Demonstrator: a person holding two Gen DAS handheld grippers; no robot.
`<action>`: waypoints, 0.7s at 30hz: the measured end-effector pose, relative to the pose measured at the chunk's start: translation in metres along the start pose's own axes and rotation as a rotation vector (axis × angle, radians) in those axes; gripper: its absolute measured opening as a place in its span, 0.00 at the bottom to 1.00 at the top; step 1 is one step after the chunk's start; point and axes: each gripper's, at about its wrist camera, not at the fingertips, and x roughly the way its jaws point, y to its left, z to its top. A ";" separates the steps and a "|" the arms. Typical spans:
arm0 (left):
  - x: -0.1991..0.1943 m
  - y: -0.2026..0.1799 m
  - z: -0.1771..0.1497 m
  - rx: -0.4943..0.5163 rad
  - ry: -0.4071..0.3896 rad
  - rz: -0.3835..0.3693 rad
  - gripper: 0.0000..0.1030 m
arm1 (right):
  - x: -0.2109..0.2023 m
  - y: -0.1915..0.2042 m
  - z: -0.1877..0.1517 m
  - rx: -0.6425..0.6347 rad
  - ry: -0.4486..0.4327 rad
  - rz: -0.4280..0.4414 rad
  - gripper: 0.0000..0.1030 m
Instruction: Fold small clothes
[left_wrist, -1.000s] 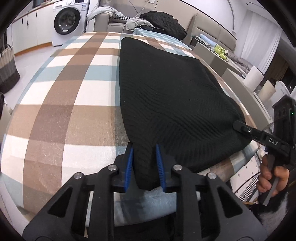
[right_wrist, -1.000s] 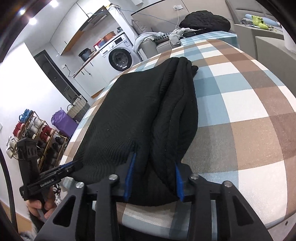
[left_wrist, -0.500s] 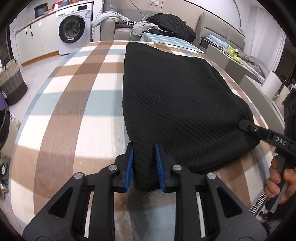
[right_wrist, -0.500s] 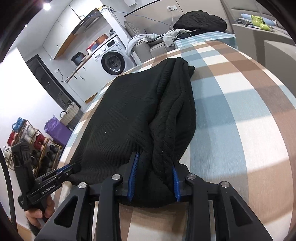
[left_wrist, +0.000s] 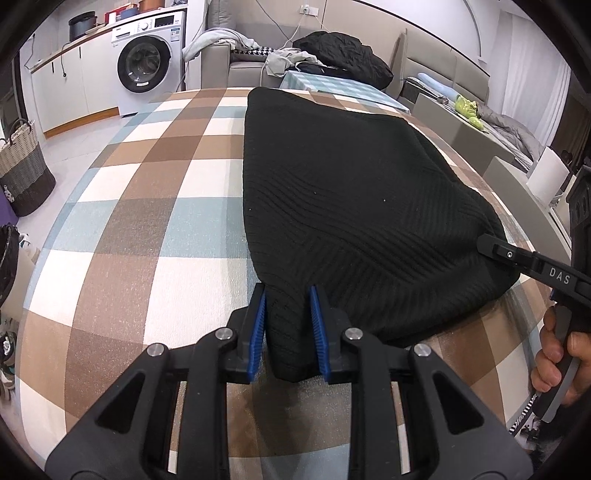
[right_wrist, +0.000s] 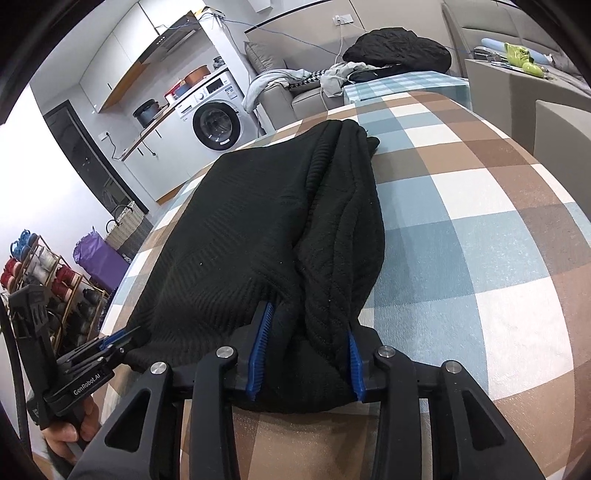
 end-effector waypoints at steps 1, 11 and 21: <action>0.000 0.000 0.000 0.002 -0.003 0.002 0.20 | 0.000 0.000 0.000 -0.001 0.001 -0.003 0.36; -0.006 -0.003 -0.004 0.029 -0.026 0.025 0.20 | 0.002 0.004 0.001 -0.039 0.000 -0.047 0.49; -0.039 0.003 -0.014 0.043 -0.115 0.056 0.73 | -0.019 0.004 -0.001 -0.061 -0.049 -0.086 0.90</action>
